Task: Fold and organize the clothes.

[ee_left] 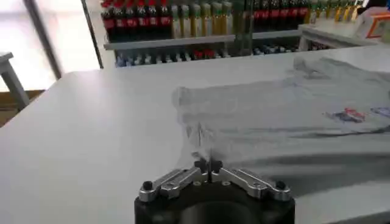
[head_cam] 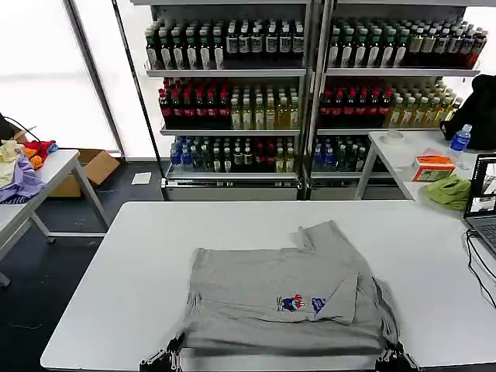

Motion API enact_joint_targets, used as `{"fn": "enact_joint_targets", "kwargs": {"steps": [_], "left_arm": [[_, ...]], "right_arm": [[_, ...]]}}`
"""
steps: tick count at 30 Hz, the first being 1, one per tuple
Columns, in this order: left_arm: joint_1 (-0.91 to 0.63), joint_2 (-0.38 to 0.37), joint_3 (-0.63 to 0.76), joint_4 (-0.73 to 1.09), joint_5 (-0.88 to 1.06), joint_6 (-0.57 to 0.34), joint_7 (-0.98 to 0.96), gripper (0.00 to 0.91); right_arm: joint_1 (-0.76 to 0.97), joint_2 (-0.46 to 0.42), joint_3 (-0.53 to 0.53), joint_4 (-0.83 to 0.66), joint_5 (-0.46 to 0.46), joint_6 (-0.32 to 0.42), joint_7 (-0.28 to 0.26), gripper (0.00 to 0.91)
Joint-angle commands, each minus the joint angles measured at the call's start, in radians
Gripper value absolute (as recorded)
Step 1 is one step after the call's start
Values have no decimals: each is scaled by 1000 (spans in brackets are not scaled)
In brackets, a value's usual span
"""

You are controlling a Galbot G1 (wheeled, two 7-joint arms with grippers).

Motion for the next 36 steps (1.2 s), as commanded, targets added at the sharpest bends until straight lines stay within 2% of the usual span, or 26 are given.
{"fn": "enact_joint_targets", "kwargs": {"steps": [1, 6, 8, 10, 12, 15, 16, 18, 19, 22, 25, 27, 28, 29, 31, 36], "left_arm": [[87, -4, 21, -54, 16, 1, -9, 907], [80, -10, 12, -154, -21, -3, 5, 907], [62, -20, 4, -207, -44, -13, 15, 907], [20, -29, -16, -242, -62, -17, 21, 907], [-44, -34, -35, -246, -69, -40, 30, 907], [-184, -37, -88, -183, -64, -117, 97, 907], [-256, -32, -99, -149, -80, -108, 121, 907], [-325, -25, -100, -97, -86, -115, 152, 907], [-374, -18, -100, -43, -90, -112, 182, 907], [-497, 11, -80, 76, -148, -103, 243, 907], [-652, 39, -37, 213, -192, -76, 263, 907], [-736, 44, -4, 317, -208, -51, 269, 907], [-782, 47, 20, 350, -229, -31, 274, 907], [-805, 47, 34, 388, -240, -18, 273, 907], [-896, 41, 93, 484, -292, 24, 255, 907], [-1042, 21, 166, 674, -300, 60, 242, 907]], "right_arm": [[-98, 2, 18, 101, -22, 23, 45, 907], [-49, 33, 65, 206, -16, 28, 38, 907], [12, 51, 109, 222, -8, 43, 6, 907], [117, 62, 158, 194, -21, 98, -65, 907], [196, 64, 183, 160, -32, 129, -89, 907], [382, 38, 218, 22, -23, 133, -225, 907], [454, 24, 226, -36, -24, 123, -309, 907], [525, -7, 216, -93, -32, 92, -383, 907], [571, -34, 206, -133, -27, 72, -445, 907], [688, -83, 150, -246, -55, 22, -507, 907], [783, -117, 79, -328, -39, -44, -512, 907], [873, -130, -16, -407, -22, -87, -466, 907], [947, -126, -82, -475, -2, -115, -395, 907], [996, -120, -115, -501, 22, -122, -359, 907], [1077, -108, -168, -615, 70, -121, -332, 907], [1180, -85, -243, -772, 83, -98, -376, 907]]}}
